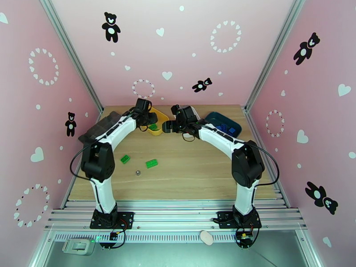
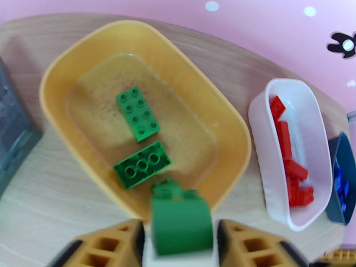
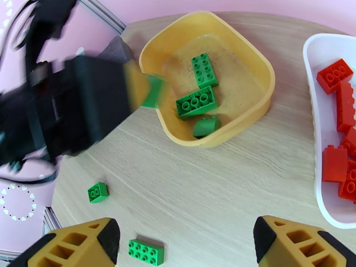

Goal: Sort the legos into containers by color

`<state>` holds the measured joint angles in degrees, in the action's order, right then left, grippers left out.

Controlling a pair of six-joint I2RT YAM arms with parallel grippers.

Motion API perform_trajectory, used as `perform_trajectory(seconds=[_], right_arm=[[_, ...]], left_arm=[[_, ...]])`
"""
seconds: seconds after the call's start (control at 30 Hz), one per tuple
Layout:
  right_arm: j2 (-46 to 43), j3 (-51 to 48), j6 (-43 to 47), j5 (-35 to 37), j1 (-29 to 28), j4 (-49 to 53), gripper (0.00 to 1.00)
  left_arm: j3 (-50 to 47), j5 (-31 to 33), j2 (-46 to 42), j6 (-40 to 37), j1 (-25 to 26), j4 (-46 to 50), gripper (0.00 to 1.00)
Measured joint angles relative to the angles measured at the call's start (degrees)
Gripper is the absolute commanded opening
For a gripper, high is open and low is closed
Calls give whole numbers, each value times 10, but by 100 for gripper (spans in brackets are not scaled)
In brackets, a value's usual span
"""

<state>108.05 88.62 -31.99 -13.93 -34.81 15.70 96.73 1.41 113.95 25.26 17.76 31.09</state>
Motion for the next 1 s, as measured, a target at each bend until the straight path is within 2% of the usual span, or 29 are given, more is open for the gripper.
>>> perform_trajectory(seconds=[0.07, 0.23, 0.4, 0.7, 0.8, 0.9, 1.0], right_arm=[[-10, -13, 1, 2, 0, 0, 85], [-23, -35, 8, 5, 0, 0, 85], [-27, -53, 12, 7, 0, 0, 86], [-29, -83, 17, 3, 0, -17, 86], [-32, -99, 19, 0, 0, -24, 88], [-34, -113, 20, -4, -1, -30, 89], [-35, -124, 17, -7, -5, -44, 89]], left_arm=[[7, -2, 14, 5, 0, -2, 77], [5, -1, 18, 9, 0, -3, 79], [-54, 16, -19, 16, 2, -9, 83], [-211, 81, -179, 45, 4, -5, 88], [-258, 107, -227, 57, 4, 4, 94], [-306, 132, -271, 79, 3, 23, 98], [-358, 151, -322, 112, 1, 37, 98]])
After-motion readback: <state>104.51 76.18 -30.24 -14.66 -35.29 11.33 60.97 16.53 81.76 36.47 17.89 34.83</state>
